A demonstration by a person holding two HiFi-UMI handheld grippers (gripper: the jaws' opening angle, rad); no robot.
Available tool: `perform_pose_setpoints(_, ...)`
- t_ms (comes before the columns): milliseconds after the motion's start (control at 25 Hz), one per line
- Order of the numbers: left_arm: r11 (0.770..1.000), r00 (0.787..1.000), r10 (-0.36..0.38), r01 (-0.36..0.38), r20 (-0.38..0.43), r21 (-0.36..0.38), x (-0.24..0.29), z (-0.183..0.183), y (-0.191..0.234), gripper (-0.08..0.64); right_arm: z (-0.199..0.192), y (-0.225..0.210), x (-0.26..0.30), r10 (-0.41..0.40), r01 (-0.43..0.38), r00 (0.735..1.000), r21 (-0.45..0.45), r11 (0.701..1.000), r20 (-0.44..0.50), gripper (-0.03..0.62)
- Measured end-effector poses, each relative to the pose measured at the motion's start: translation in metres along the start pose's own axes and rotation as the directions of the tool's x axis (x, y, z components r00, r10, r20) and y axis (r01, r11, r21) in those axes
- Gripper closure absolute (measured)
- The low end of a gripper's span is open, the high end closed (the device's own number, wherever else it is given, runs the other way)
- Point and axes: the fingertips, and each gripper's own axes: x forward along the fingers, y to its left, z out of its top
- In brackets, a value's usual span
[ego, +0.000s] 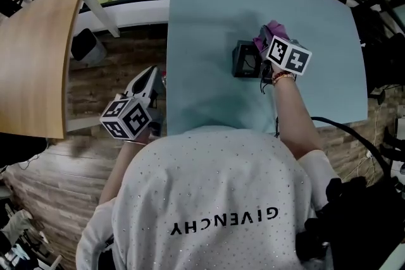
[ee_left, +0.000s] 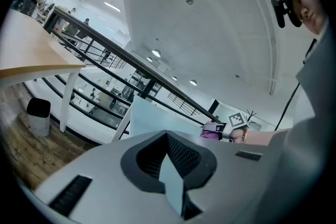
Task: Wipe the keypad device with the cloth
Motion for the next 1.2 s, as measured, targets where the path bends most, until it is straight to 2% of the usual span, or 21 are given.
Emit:
perform_pose_setpoints(160,1.000,1.000,-0.013,0.013,0.007,-0.010,0.001,0.003,0.004,0.560,-0.005,0.030,0.004,0.043,-0.044,0.999,-0.042,0.998,-0.028,0.550)
perform_pose_setpoints(360,0.999,0.999,-0.037,0.037,0.002,-0.014,-0.002,0.005,0.010,0.560,-0.012,0.068,0.010,0.074,-0.084,0.995,-0.190,0.978,-0.061,0.548)
perform_pose_setpoints(480,0.999,0.999,-0.042,0.042,0.012,-0.021,-0.001,0.008,0.013,0.560,-0.016,0.077,0.014,0.056,-0.075,0.995,-0.281,0.957,-0.078,0.546)
perform_pose_setpoints(600,0.999,0.999,-0.043,0.043,0.016,-0.026,-0.001,0.007,0.017,0.560,-0.019,0.076,0.017,0.026,-0.058,0.994,-0.318,0.946,-0.104,0.546)
perform_pose_setpoints(680,0.999,0.999,-0.042,0.043,0.019,-0.029,-0.001,0.008,0.019,0.560,-0.009,0.085,0.013,0.044,-0.068,0.996,-0.350,0.934,-0.076,0.546)
perform_pose_setpoints(720,0.999,0.999,-0.040,0.041,0.020,-0.030,-0.001,0.008,0.020,0.560,-0.001,0.098,0.008,0.091,-0.099,0.995,-0.385,0.918,-0.038,0.548)
perform_pose_setpoints(760,0.999,0.999,-0.037,0.038,0.020,-0.033,-0.002,0.008,0.021,0.560,0.005,0.118,0.002,0.166,-0.153,0.986,-0.432,0.889,-0.008,0.548)
perform_pose_setpoints(840,0.999,0.999,-0.034,0.034,0.019,-0.039,-0.005,0.008,0.023,0.560,-0.002,0.156,-0.007,0.302,-0.271,0.953,-0.546,0.793,-0.033,0.549)
perform_pose_setpoints(880,0.999,0.999,-0.035,0.036,0.018,-0.041,-0.006,0.007,0.022,0.560,-0.014,0.164,-0.006,0.311,-0.293,0.947,-0.600,0.744,-0.077,0.549)
perform_pose_setpoints(960,0.998,0.999,-0.043,0.044,0.015,-0.042,-0.006,0.004,0.018,0.560,-0.040,0.155,0.001,0.220,-0.256,0.965,-0.690,0.677,-0.142,0.549)
perform_pose_setpoints(1000,0.998,0.999,-0.047,0.048,0.014,-0.040,-0.007,0.003,0.017,0.560,-0.050,0.146,0.004,0.167,-0.226,0.974,-0.714,0.663,-0.153,0.550)
perform_pose_setpoints(1040,0.998,0.999,-0.050,0.050,0.013,-0.038,-0.007,0.002,0.016,0.560,-0.058,0.139,0.006,0.134,-0.206,0.978,-0.721,0.662,-0.157,0.549)
perform_pose_setpoints(1120,0.998,0.999,-0.047,0.047,0.010,-0.035,-0.008,0.001,0.019,0.560,-0.069,0.130,0.008,0.121,-0.195,0.981,-0.709,0.677,-0.154,0.549)
perform_pose_setpoints(1200,0.998,0.999,-0.041,0.041,0.005,-0.040,-0.009,-0.002,0.022,0.560,-0.077,0.127,0.007,0.128,-0.197,0.980,-0.716,0.669,-0.149,0.548)
